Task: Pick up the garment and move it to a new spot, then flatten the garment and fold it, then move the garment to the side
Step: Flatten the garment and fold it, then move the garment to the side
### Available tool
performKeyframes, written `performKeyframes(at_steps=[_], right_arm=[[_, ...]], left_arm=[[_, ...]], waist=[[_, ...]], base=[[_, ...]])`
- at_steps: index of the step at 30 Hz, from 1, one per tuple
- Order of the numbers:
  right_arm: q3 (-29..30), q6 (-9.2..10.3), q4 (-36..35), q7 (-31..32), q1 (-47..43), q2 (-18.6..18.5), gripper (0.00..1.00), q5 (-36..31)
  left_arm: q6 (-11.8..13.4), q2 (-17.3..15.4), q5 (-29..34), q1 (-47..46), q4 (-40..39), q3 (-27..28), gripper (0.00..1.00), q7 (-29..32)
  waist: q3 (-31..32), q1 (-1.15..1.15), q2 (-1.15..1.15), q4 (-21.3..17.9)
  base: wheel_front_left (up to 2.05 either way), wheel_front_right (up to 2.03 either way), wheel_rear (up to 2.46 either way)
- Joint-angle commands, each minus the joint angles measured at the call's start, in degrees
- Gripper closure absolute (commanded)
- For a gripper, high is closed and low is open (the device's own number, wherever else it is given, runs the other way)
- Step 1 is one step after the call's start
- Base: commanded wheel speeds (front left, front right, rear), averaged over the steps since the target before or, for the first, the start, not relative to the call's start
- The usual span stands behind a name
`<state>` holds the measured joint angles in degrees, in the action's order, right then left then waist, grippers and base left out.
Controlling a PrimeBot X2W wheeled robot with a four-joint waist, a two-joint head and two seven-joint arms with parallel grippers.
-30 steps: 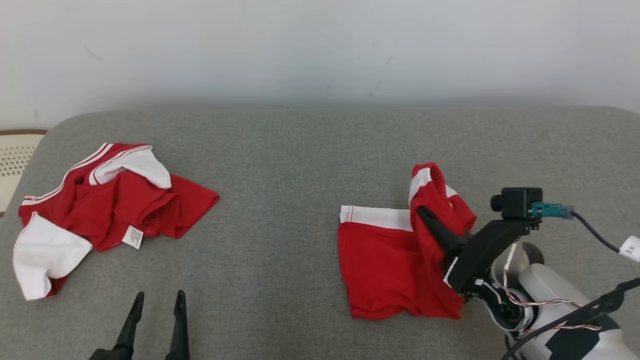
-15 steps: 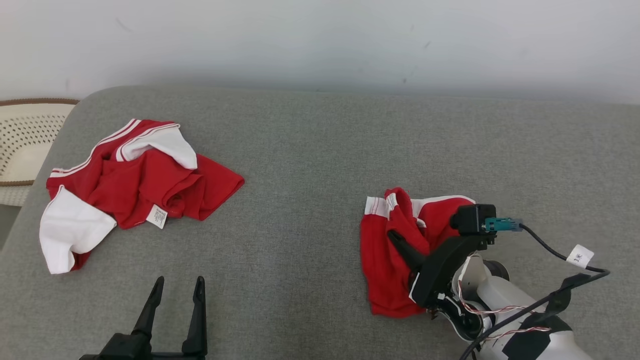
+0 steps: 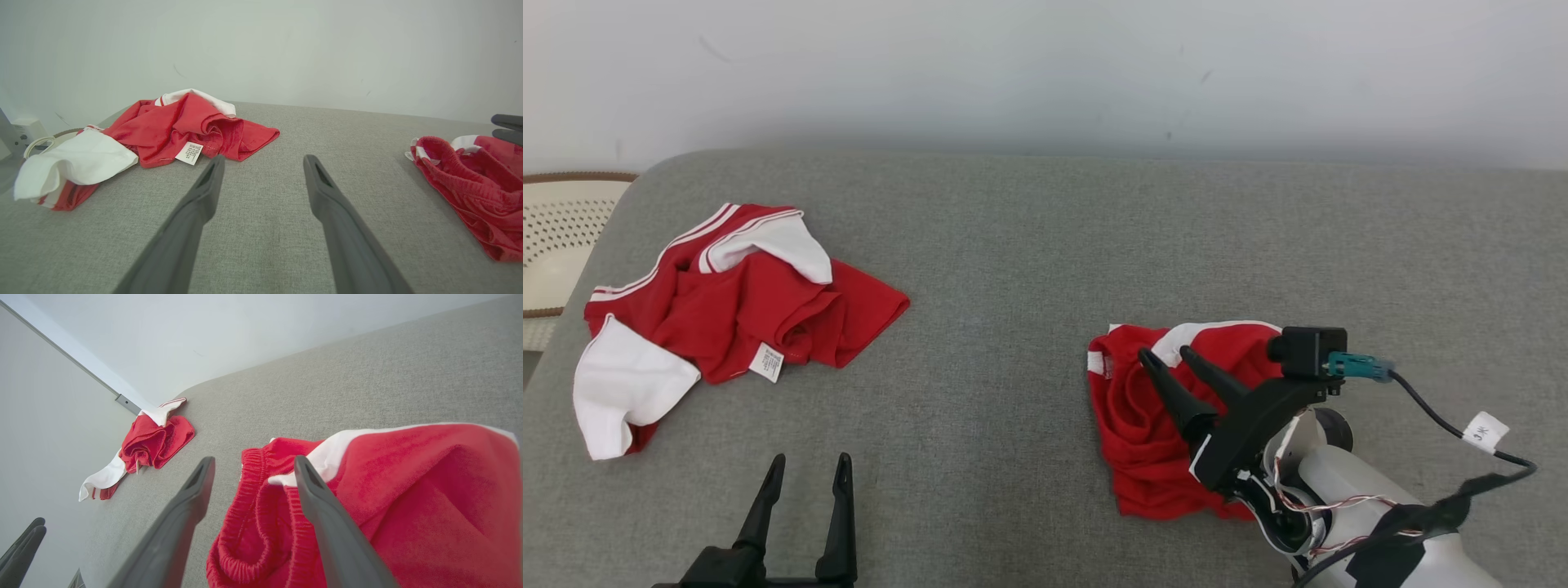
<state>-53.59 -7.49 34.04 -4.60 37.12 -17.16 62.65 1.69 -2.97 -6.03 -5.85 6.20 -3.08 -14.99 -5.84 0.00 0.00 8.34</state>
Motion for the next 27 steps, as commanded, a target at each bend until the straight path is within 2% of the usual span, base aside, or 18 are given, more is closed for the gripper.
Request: performKeyframes(at_steps=[1,10,18,23,27], right_arm=[[-0.3,-0.01,-1.3,-0.9,-0.3,-0.8,0.0,0.5],[1.6,-0.01,-10.0,-6.5,-3.0,-6.6,0.0,1.1],[7.9,-0.01,-9.1,-9.0,-5.8,-11.4,0.0,-3.3],[12.1,-0.01,-7.2,-9.7,-8.6,-12.0,0.0,-6.4],[13.7,-0.01,-6.2,-8.8,-10.9,-10.5,0.0,-7.9]], left_arm=[[0.2,0.0,0.0,0.8,0.1,0.2,0.0,-0.1],[-0.1,0.0,0.6,1.9,0.0,0.7,0.0,-0.1],[-0.4,0.0,0.7,2.5,-0.7,1.2,0.0,-0.1],[-0.4,0.0,0.9,2.8,-1.1,1.4,0.0,-0.1],[-0.3,0.0,0.9,2.9,-1.4,1.6,0.0,-0.1]], waist=[[0.5,0.0,0.0,-0.6],[1.8,0.0,0.0,-2.3],[2.5,0.0,0.0,-2.8],[2.5,0.0,0.0,-2.8],[2.1,0.0,0.0,-2.9]], base=[[0.0,0.0,0.0],[0.0,0.0,0.0],[0.0,0.0,0.0],[0.0,0.0,0.0],[0.0,0.0,0.0]])
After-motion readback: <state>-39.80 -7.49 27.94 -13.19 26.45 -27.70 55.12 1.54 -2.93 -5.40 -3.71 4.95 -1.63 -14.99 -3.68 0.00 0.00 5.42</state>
